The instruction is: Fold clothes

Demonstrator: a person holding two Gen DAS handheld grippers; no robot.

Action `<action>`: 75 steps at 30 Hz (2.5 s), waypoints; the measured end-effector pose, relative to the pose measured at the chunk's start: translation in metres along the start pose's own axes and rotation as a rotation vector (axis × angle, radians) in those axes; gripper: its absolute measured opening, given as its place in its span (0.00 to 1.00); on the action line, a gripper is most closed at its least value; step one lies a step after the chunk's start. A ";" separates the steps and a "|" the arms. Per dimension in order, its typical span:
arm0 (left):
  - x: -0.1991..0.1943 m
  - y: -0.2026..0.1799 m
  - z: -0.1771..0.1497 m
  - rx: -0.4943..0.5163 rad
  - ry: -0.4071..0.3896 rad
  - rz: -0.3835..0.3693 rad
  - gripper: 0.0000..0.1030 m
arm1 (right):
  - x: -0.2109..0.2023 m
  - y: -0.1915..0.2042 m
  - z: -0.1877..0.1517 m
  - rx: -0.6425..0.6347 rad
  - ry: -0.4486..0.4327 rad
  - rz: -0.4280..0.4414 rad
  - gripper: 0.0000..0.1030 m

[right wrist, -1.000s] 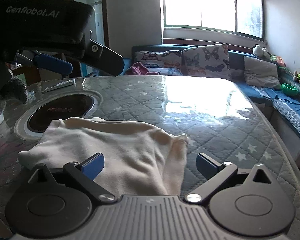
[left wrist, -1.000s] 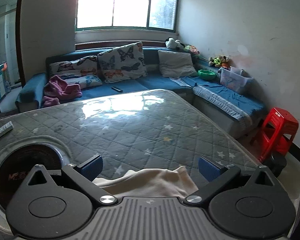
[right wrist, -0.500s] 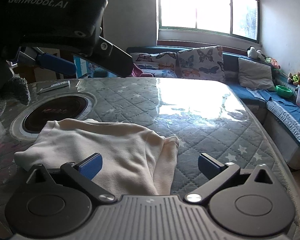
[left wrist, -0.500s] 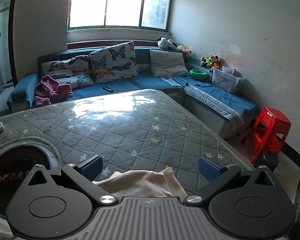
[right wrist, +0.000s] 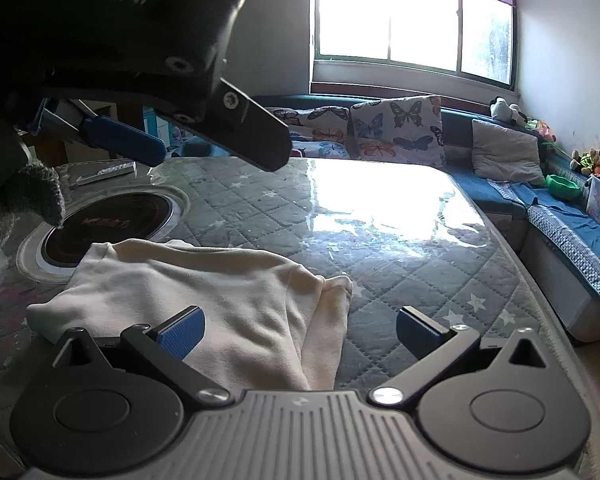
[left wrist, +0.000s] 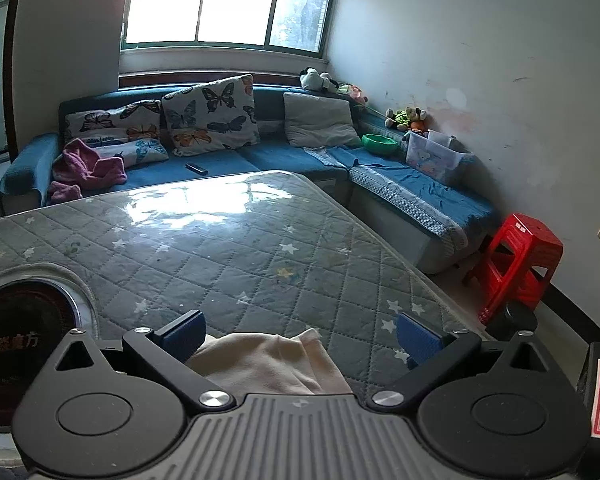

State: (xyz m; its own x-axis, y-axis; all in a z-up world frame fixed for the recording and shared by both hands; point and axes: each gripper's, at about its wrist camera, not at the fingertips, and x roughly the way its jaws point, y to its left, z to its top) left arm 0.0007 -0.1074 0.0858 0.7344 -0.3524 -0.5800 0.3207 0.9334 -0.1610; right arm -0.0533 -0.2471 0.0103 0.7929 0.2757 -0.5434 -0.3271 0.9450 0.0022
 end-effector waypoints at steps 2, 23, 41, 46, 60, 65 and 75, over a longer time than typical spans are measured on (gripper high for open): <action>0.000 0.000 0.000 -0.004 0.004 -0.007 1.00 | 0.000 0.000 0.000 -0.003 -0.001 -0.002 1.00; 0.004 -0.002 -0.001 -0.016 0.028 -0.051 1.00 | -0.002 0.004 0.004 -0.029 0.006 -0.007 1.00; 0.005 0.004 -0.003 -0.031 0.035 -0.044 1.00 | 0.006 0.021 0.013 -0.111 0.054 -0.064 1.00; 0.003 0.017 -0.004 -0.058 0.031 -0.021 1.00 | 0.010 0.024 0.020 -0.113 0.074 -0.103 1.00; -0.008 0.069 -0.012 -0.171 0.027 0.103 1.00 | 0.025 0.036 0.049 -0.181 0.103 -0.289 1.00; -0.011 0.081 -0.014 -0.194 0.026 0.134 1.00 | 0.029 0.040 0.062 -0.200 0.106 -0.359 1.00; -0.013 0.085 -0.018 -0.197 0.040 0.159 1.00 | 0.043 0.034 0.075 -0.111 0.211 -0.358 1.00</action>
State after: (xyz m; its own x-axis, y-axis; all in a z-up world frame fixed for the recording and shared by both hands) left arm 0.0071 -0.0224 0.0652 0.7407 -0.2008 -0.6411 0.0776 0.9735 -0.2153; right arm 0.0085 -0.1903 0.0495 0.7478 -0.1196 -0.6531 -0.1124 0.9467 -0.3020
